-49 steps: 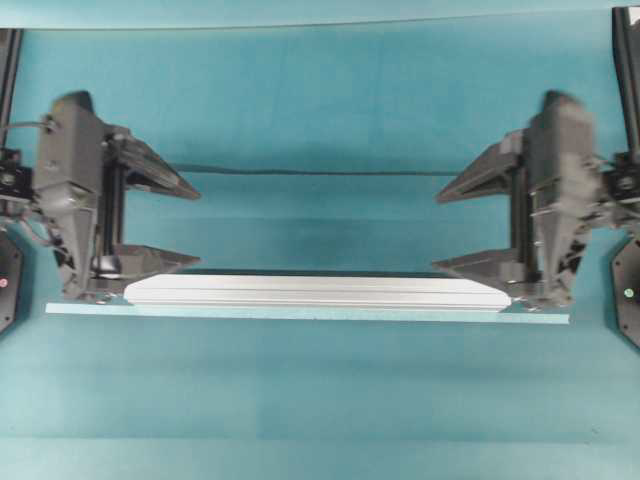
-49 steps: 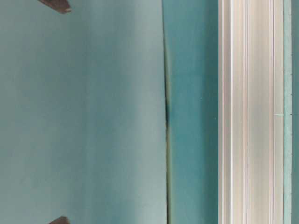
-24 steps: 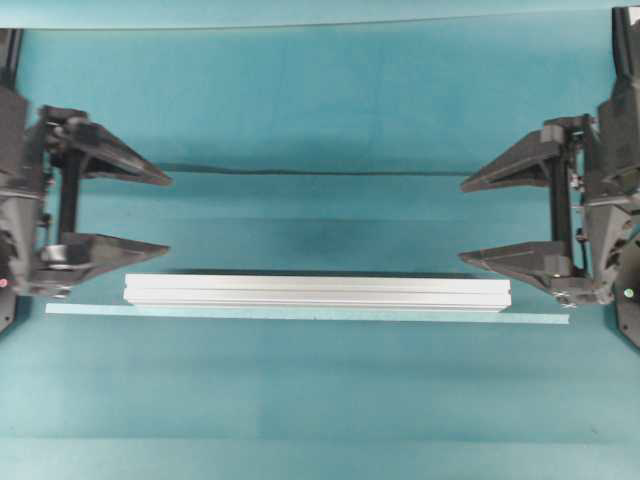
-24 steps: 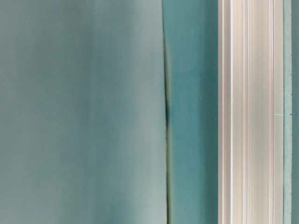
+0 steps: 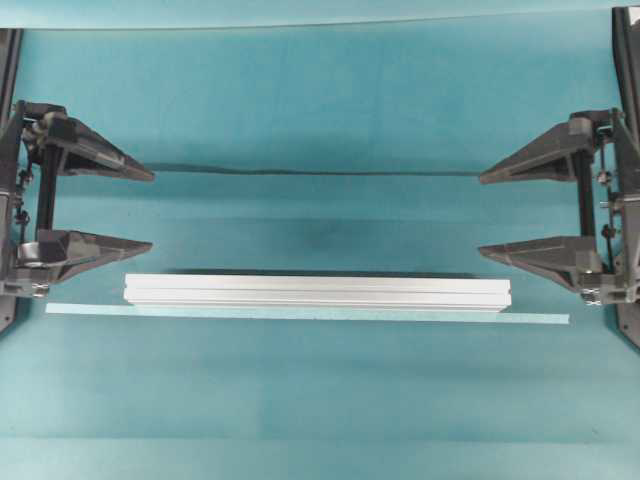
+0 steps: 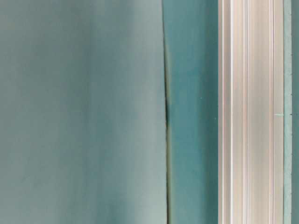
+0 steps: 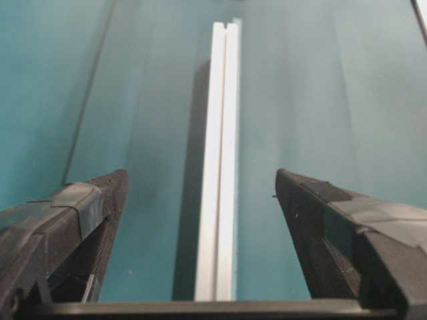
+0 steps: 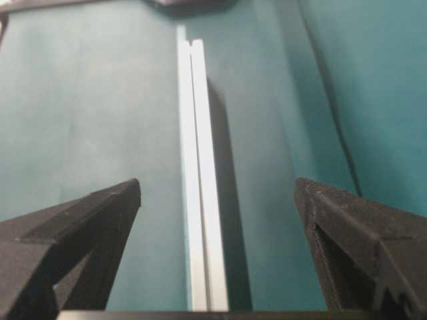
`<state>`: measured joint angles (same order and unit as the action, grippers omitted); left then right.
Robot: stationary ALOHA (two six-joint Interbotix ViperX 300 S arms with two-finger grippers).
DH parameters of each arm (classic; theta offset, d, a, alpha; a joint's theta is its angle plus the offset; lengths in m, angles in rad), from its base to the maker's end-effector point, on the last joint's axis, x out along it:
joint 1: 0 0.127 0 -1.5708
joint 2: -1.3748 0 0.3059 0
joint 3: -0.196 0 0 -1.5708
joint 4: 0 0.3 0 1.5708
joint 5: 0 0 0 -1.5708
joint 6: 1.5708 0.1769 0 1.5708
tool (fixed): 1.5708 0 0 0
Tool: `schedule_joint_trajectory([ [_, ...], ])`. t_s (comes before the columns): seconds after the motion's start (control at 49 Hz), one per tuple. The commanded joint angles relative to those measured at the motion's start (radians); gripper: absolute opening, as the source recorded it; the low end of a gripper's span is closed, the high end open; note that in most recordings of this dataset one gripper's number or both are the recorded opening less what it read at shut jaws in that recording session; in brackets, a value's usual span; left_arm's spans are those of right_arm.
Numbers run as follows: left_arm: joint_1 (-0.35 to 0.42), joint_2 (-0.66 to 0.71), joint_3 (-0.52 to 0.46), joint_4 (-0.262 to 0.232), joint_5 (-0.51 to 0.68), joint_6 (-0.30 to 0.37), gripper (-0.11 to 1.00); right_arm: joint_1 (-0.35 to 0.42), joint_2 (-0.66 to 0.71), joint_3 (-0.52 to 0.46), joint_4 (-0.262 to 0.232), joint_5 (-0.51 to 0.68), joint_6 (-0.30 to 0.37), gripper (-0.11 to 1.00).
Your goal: Lift the metal rail with both hands.
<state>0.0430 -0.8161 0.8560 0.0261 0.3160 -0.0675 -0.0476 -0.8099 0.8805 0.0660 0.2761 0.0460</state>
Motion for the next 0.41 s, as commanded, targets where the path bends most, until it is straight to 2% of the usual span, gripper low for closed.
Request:
schedule_joint_trajectory([
  [0.0, -0.002, -0.003, -0.014, 0.002, -0.009, 0.000, 0.95, -0.002, 0.000, -0.002, 0.000, -0.021, 0.008, 0.95],
  [0.388, -0.002, -0.005, -0.008, 0.002, -0.009, -0.002, 0.95, -0.002, 0.000, 0.000, 0.000, -0.020, 0.008, 0.95],
])
